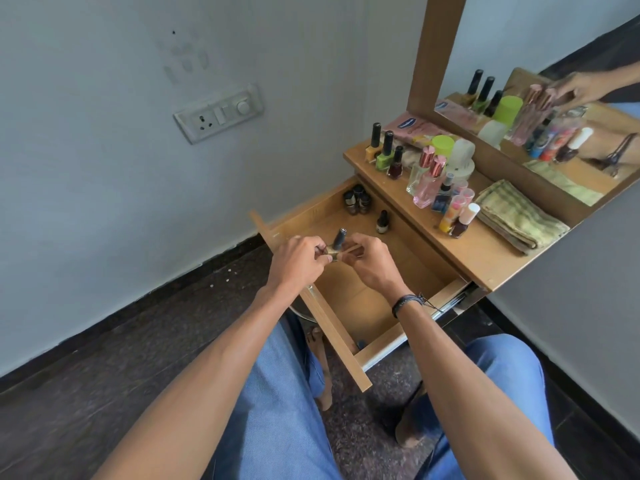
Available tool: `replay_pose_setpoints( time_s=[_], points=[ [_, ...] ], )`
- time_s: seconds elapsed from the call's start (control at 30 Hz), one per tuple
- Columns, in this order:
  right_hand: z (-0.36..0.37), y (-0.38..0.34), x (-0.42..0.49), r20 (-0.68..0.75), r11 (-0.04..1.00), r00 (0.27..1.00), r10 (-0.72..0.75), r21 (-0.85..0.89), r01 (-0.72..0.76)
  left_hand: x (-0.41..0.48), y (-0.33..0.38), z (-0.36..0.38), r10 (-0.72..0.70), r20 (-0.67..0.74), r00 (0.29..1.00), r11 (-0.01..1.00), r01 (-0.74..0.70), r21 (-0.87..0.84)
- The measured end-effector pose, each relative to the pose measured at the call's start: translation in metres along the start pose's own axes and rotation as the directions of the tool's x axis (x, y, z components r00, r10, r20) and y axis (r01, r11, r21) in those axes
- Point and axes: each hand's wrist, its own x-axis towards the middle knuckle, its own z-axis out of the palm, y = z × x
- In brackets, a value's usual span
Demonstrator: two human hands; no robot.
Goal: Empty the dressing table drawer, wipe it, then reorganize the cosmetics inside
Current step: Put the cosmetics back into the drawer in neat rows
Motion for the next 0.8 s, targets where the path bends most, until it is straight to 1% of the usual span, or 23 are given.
replay_pose_setpoints(
  time_s=[0.1,0.2,0.23,0.27,0.37,0.47,0.57,0.7,0.8],
  points=[
    [0.007,0.001,0.004,0.03,0.998,1.0,-0.008,-0.058,0.009,-0.001,-0.003,0.003,0.041,0.005,0.999,0.993,-0.041,0.114],
    [0.013,0.005,0.008,0.043,0.994,0.999,-0.017,-0.111,0.022,0.002,-0.007,0.001,0.034,0.022,0.999,0.983,-0.038,0.179],
    [0.016,0.005,0.009,0.037,0.992,0.999,-0.013,-0.128,0.017,0.004,-0.01,-0.001,0.024,0.012,1.0,0.986,-0.026,0.163],
    [0.018,0.006,0.01,0.028,0.989,1.0,-0.006,-0.149,0.01,0.005,-0.012,-0.004,0.0,-0.025,1.0,0.994,0.002,0.111],
    [0.025,0.005,0.014,0.01,0.971,1.0,-0.03,-0.236,0.031,0.012,-0.018,-0.014,-0.111,-0.198,0.974,0.992,0.098,-0.073],
    [0.033,0.004,0.02,0.038,0.957,0.997,-0.069,-0.281,0.077,0.012,-0.024,-0.013,-0.207,-0.257,0.944,0.971,0.167,-0.17],
    [0.039,0.002,0.027,0.057,0.952,0.996,-0.072,-0.292,0.086,0.006,-0.031,-0.001,-0.207,-0.299,0.932,0.967,0.147,-0.21],
    [0.047,0.004,0.033,0.067,0.96,0.995,-0.069,-0.267,0.085,0.004,-0.033,0.01,-0.267,-0.381,0.885,0.932,0.135,-0.338],
    [0.054,0.007,0.037,0.056,0.968,0.996,-0.071,-0.235,0.082,0.004,-0.032,0.012,-0.295,-0.404,0.866,0.92,0.144,-0.364]
  ],
)
